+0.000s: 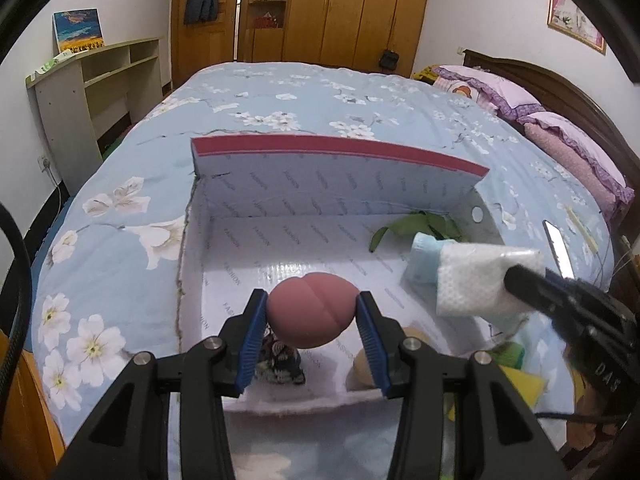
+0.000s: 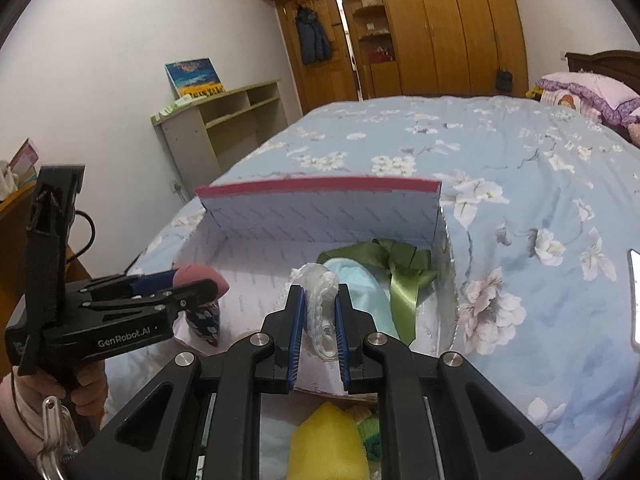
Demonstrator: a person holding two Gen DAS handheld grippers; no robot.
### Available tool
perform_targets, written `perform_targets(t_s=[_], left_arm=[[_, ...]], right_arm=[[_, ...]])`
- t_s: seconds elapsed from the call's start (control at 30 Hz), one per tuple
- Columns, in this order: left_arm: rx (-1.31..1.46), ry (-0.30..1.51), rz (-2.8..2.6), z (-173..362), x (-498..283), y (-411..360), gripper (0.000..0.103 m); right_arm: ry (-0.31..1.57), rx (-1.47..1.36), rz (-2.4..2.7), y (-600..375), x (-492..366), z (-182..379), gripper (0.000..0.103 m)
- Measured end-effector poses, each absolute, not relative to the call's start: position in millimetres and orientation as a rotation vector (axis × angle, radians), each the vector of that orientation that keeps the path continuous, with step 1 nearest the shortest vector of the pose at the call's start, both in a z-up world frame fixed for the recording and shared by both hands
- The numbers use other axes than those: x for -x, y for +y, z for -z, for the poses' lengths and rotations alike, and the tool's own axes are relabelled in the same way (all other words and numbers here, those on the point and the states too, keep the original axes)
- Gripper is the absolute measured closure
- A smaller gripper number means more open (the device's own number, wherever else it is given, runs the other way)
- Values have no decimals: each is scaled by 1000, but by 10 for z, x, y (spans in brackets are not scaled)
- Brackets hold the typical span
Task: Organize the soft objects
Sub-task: 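Carry the pink sponge and white mesh pack over the pink box with both grippers, then lower the pink sponge and white mesh pack into the box and open both grippers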
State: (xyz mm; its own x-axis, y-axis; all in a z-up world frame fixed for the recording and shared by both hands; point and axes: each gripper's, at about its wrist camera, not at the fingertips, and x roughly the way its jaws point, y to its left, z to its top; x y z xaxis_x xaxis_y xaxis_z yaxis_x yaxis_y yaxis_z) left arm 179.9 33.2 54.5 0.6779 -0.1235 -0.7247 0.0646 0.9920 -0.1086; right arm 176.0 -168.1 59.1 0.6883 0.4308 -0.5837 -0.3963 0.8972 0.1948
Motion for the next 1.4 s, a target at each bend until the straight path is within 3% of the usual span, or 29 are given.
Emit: perform_targets(t_s=[0.7,0.93,1.4], left_arm=[[53,888,80,-184,-2106,275,55],[56,896,85,-166,-2138,257,54],[44,876,82,-184,-2085,180,33]], right_arm=[[801,-50,-455,-1629,-1973,-228,87],[816,-54,-457,-1611,-1971,-204,81],[782,-53,-458,-1630,-1906,-265,67]])
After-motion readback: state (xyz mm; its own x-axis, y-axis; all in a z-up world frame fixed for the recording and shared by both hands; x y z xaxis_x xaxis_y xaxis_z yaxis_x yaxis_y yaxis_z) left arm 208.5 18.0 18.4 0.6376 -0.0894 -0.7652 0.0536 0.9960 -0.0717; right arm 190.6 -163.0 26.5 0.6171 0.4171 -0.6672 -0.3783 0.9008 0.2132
